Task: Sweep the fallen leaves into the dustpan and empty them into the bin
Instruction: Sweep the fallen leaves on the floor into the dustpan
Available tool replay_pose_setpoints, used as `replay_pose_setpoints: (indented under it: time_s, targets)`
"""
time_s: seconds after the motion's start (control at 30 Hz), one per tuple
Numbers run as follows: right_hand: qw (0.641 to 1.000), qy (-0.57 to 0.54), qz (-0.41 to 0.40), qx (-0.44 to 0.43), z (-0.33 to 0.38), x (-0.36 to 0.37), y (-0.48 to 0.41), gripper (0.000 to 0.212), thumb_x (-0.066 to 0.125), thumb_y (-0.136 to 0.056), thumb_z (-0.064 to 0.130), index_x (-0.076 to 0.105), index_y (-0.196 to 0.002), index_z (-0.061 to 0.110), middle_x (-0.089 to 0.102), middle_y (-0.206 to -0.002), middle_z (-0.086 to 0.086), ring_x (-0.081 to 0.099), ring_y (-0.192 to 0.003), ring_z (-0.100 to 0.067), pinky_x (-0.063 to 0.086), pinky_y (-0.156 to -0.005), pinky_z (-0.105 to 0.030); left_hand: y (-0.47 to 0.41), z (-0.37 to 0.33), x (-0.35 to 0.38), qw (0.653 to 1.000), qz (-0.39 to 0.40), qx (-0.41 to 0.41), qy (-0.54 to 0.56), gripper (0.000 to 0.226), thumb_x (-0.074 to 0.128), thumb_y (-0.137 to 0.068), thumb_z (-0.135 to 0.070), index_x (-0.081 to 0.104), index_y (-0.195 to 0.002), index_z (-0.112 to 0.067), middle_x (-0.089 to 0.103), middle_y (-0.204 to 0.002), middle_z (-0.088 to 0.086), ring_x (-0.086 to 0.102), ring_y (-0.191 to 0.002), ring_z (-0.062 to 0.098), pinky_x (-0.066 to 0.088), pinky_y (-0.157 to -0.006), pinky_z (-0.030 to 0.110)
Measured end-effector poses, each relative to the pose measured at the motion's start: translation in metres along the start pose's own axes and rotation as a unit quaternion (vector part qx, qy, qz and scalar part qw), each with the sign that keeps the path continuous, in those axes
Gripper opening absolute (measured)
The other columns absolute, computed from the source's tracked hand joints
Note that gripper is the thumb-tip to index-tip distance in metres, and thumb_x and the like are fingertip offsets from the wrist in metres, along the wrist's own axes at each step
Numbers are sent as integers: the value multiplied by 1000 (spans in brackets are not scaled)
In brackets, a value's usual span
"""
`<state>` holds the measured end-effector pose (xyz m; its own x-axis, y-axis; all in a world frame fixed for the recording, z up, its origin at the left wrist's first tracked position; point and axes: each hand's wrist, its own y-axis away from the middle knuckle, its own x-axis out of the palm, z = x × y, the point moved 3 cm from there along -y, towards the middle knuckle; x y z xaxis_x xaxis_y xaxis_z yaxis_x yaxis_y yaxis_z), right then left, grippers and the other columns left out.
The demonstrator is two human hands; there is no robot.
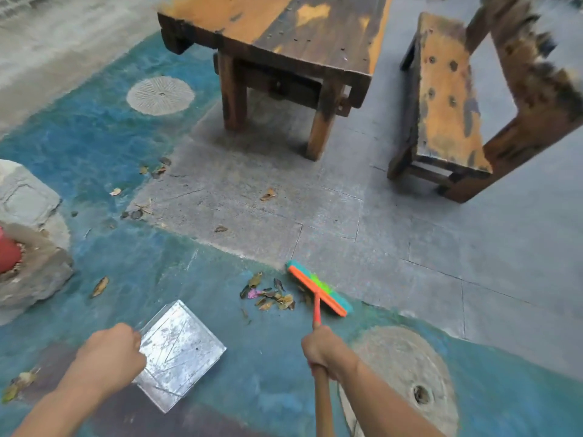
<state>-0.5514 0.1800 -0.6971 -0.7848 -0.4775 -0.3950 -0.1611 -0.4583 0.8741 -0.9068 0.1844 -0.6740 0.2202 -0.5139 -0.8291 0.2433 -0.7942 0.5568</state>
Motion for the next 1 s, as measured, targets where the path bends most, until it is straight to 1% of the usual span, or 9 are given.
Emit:
replay_pose_setpoints:
  time_s: [0.03, 0.1, 0.2, 0.3, 0.53, 0.63, 0.77, 0.87, 1.0]
  targets:
    - [999, -34, 25, 4, 6, -3, 6, 24, 43, -93, 9, 61, -106, -1, 74, -91, -12, 73, -84, -17, 57, -71, -23, -2, 4, -3, 1000, -6, 2, 5, 20, 51, -65, -10, 34, -54, -10, 47, -53, 7, 42, -56, 30, 35, -51, 26]
    - [998, -42, 43, 17, 13, -23, 12, 28, 43, -91, 6, 54, -65, 5, 57, -43, -6, 56, -39, -15, 45, -45, -19, -7, 13, -10, 1000, -17, 5, 11, 24, 55, -65, -11, 33, -53, -11, 48, -53, 9, 41, -54, 30, 36, -50, 26]
    - [996, -56, 31, 62, 10, -63, 20, 30, 33, -95, 17, 45, -68, 10, 36, -50, -5, 33, -38, -13, 30, -38, -19, -13, 25, -21, 1000, -17, 18, 13, 28, 56, -65, -9, 33, -50, -10, 43, -48, 7, 40, -53, 29, 35, -50, 26]
    - [990, -99, -2, 101, -2, -97, 33, 27, 29, -98, 16, 44, -76, 13, 34, -51, -1, 27, -31, -7, 23, -33, -12, -19, 35, -20, 999, -19, 36, 13, 24, 52, -63, -9, 32, -51, -11, 41, -49, 6, 37, -52, 28, 35, -52, 27]
    - [987, -42, -52, 144, -11, -76, 10, 24, 31, -92, 4, 43, -71, 6, 41, -47, -8, 38, -33, -17, 32, -37, -18, -44, 86, -7, 999, -10, 32, 6, 24, 59, -59, -17, 36, -53, -10, 41, -50, -1, 34, -53, 25, 37, -52, 27]
    - [975, -169, -19, 142, 6, -19, 2, 16, 27, -97, 5, 37, -84, 8, 38, -54, -7, 42, -37, -14, 30, -34, -15, -47, 96, -4, 999, -2, 43, -5, 31, 61, -58, -16, 31, -53, -13, 28, -46, 1, 26, -52, 26, 29, -49, 27]
    - [934, -337, 20, 119, 40, 34, -2, 20, 32, -95, 5, 37, -78, 13, 36, -62, -2, 44, -44, -10, 31, -32, -10, -39, 86, -19, 997, -7, 70, 8, 27, 55, -60, -11, 28, -54, -12, 27, -49, 1, 24, -56, 27, 27, -49, 29]
    - [927, -361, 42, 92, 69, 37, 14, 20, 31, -96, 7, 48, -102, 16, 40, -57, -1, 42, -24, -9, 34, -31, -12, -24, 75, -30, 997, -5, 73, 18, 21, 51, -61, -8, 32, -50, -10, 32, -50, 3, 28, -57, 27, 28, -49, 29]
    - [929, -359, 79, 49, 84, 13, 35, 23, 34, -100, 11, 50, -83, 13, 47, -35, 1, 43, -25, -8, 36, -28, -17, -12, 71, -35, 997, 1, 65, 33, 14, 44, -56, -8, 32, -51, -10, 37, -53, 4, 29, -57, 27, 29, -52, 29]
